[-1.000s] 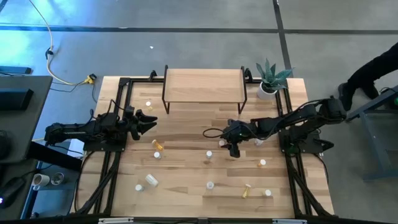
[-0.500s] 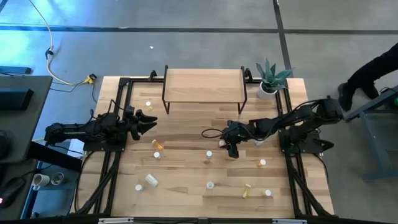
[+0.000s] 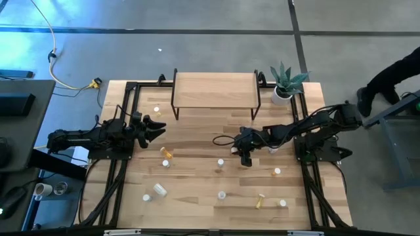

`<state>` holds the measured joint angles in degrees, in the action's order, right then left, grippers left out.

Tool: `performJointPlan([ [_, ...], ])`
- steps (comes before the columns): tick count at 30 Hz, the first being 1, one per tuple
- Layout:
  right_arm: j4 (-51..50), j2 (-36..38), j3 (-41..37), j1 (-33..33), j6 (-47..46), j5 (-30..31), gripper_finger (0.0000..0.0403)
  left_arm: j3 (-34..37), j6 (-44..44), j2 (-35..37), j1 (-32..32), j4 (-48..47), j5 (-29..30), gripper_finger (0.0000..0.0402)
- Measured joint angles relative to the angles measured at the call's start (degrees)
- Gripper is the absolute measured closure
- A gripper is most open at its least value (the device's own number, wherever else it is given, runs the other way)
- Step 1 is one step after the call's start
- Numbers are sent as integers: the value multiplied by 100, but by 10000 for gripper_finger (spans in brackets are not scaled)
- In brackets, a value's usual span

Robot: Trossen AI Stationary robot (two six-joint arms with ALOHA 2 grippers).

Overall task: Pick and place medicine bottles onto shelf by color
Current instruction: Put the middle orange medicine bottle on the shelf

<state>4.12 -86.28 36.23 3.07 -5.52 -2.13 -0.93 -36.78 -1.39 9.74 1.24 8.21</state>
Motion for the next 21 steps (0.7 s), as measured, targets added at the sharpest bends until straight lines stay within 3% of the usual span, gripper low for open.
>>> performJointPlan([
  [8,-16,0,29,0,-528,-2,291,0,147,0,0,2,-2,181],
  [13,-230,0,442,-1,-886,48,292,0,159,0,0,2,-3,181],
  [21,-1324,1,1614,-119,-951,959,292,-1,296,0,0,2,-7,181],
])
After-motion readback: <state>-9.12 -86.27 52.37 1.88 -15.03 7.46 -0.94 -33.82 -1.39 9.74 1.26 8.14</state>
